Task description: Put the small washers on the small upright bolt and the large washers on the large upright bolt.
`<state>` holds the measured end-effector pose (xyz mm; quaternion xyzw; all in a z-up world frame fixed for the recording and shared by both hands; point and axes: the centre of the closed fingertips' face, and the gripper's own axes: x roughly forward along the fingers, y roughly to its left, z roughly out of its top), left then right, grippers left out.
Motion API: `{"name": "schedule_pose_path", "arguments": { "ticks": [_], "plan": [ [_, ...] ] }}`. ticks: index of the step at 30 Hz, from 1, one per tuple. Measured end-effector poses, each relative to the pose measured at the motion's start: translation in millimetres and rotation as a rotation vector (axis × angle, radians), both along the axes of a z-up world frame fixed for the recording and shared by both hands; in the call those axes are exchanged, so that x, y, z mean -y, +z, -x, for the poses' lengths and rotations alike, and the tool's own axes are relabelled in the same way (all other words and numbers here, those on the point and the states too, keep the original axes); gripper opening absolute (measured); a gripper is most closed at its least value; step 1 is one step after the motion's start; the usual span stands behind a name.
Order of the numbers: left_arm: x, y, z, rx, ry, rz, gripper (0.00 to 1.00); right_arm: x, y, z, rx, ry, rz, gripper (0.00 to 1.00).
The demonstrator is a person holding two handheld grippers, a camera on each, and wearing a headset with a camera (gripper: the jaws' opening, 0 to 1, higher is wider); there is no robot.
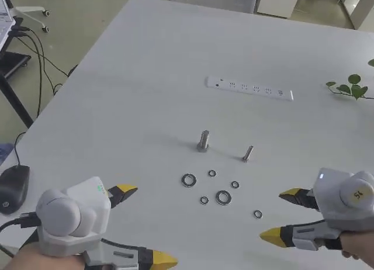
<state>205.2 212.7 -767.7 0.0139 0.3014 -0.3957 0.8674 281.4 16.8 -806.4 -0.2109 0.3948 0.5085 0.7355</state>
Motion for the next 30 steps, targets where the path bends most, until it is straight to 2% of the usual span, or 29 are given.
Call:
{"name": "schedule_pose_path", "arguments": {
  "ticks": [4,9,12,14,17,20,23,27,30],
  "plan": [
    [2.8,-0.2,1.7,0.002,-0.009,-0.005,0.94,2.6,-9.0,-6.2,-0.011,0.0,0.031,0.59],
    [5.9,1.0,2.4,0.003,-0.013,0.0,0.94,5.5,-26.7,-5.6,-0.011,0.072,0.11,0.54],
    [6.0,0.1,2.8,0.001,-0.019,-0.002,0.93,4.0,-34.4,-6.8,-0.018,0.094,0.134,0.52],
    [5.8,-0.2,3.2,-0.003,-0.024,-0.006,0.92,4.1,-39.3,-9.1,-0.014,0.119,0.165,0.5],
    [4.1,-2.0,3.1,-0.001,-0.035,-0.021,0.91,2.9,-43.5,-12.0,-0.013,0.139,0.182,0.47],
    [1.5,-3.5,3.0,-0.003,-0.039,-0.03,0.9,6.7,-51.6,-15.7,-0.004,0.181,0.239,0.44],
    [-0.9,-3.1,1.9,-0.001,-0.036,-0.025,0.89,2.8,-53.6,-16.7,-0.01,0.192,0.235,0.42],
    [-0.4,-5.9,3.2,-0.003,-0.057,-0.04,0.89,4.0,-58.7,-18.6,0.0,0.234,0.283,0.39],
    [-0.9,-4.5,1.9,0.005,-0.058,-0.038,0.88,3.4,-61.4,-18.2,-0.012,0.243,0.287,0.37]
  ]
}}
